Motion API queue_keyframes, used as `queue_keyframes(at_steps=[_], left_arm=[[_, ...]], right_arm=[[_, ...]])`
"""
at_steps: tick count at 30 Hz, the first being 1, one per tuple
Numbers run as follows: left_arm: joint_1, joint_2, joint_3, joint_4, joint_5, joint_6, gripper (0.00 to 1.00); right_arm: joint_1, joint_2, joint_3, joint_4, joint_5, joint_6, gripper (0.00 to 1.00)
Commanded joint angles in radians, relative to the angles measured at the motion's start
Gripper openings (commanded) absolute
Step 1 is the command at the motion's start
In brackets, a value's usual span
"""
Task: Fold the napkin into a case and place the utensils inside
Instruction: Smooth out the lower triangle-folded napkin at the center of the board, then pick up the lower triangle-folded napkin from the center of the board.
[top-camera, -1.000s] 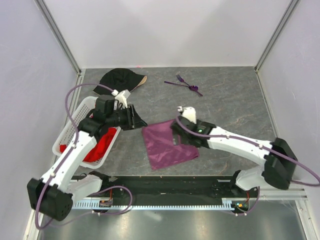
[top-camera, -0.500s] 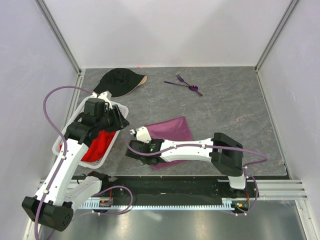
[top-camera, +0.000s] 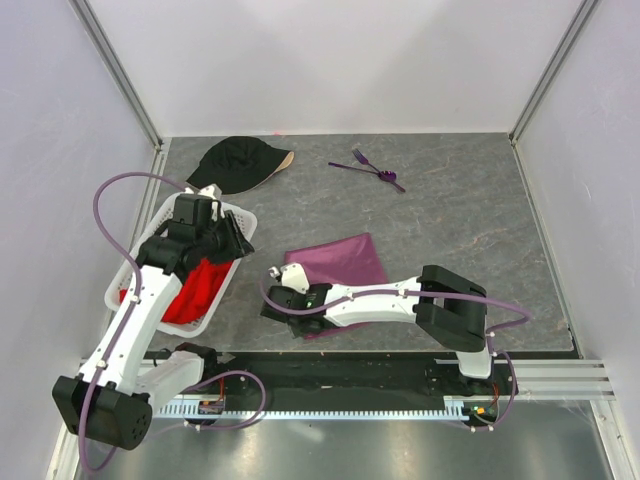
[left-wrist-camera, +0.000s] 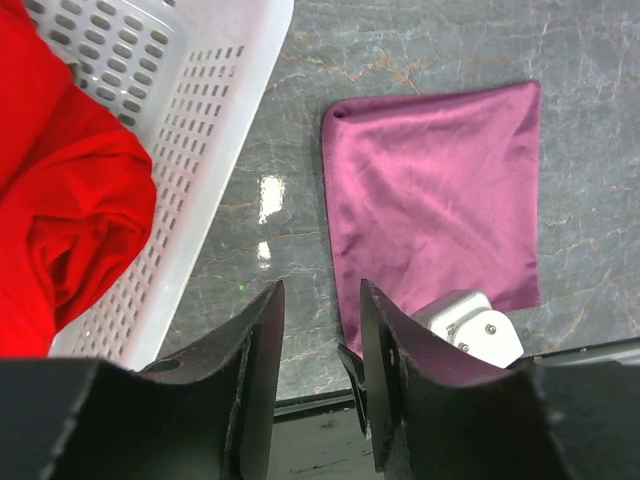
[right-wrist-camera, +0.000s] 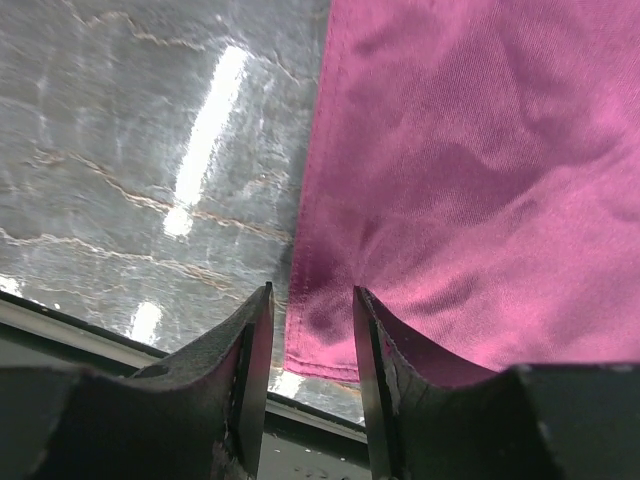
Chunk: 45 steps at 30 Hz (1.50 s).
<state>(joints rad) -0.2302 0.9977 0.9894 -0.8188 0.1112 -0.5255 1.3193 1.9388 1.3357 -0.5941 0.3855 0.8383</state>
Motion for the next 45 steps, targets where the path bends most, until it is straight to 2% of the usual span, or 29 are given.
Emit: queue_keyframes(at_steps=[1,10,18,22,27,28,34,40,45], left_arm=[[0.008,0.022,-0.014,0.052,0.056,-0.019,0.41],[0.017,0.032,-0.015,0.064,0.061,-0.016,0.4],[0.025,0.053,-0.02,0.073,0.068,-0.015,0.39],[0.032,0.062,-0.026,0.072,0.074,-0.013,0.38],[0.037,0.064,-0.032,0.082,0.108,-0.011,0.38],[0.037,0.068,-0.034,0.087,0.123,0.001,0.39],[0.038,0.097,-0.067,0.147,0.261,0.028,0.4],[0.038,0.125,-0.109,0.223,0.363,0.013,0.42],[0.037,0.159,-0.17,0.322,0.458,-0.031,0.47]], right_arm=[[0.001,-0.005,-0.018,0.031,-0.025,0.022,0.45],[0.003,0.026,-0.058,0.043,-0.056,0.038,0.45],[0.04,0.126,0.022,-0.127,0.078,0.076,0.4],[0.044,0.141,0.04,-0.159,0.093,0.085,0.36],[0.044,0.126,0.03,-0.122,0.067,0.074,0.29],[0.044,0.121,0.028,-0.118,0.066,0.073,0.22],[0.031,0.06,0.011,-0.073,0.052,0.05,0.0],[-0.009,-0.06,-0.081,0.037,-0.014,0.044,0.0],[-0.052,-0.164,-0.182,0.149,-0.112,0.022,0.0]])
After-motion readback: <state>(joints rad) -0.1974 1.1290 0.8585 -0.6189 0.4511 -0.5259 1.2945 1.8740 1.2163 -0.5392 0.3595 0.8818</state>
